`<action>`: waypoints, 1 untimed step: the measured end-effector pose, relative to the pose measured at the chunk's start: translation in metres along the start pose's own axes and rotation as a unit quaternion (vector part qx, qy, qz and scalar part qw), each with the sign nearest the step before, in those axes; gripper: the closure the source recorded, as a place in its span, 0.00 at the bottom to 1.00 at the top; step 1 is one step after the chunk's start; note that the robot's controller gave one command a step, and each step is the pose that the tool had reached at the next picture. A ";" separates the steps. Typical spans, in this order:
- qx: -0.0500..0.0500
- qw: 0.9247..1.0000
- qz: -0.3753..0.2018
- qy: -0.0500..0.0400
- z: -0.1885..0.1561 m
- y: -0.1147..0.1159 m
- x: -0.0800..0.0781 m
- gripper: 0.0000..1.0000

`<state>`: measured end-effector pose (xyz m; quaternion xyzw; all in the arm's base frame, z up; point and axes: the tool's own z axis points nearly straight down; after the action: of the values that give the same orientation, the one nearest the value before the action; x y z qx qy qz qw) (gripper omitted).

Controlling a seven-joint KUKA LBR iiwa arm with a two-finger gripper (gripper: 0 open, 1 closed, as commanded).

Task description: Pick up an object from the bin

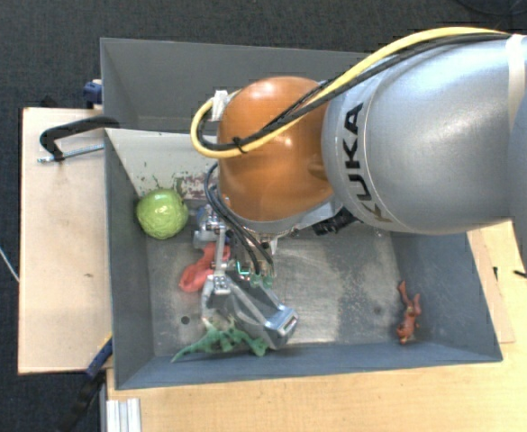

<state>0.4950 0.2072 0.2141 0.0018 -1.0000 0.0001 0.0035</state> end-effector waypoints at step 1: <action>-0.001 1.000 0.001 -0.004 -0.004 -0.001 -0.002 0.00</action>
Offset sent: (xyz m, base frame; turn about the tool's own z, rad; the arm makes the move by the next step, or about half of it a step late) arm 0.0035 -0.0393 -0.1192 -0.0232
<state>0.4971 0.2060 0.2185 0.0006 -1.0000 -0.0009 -0.0007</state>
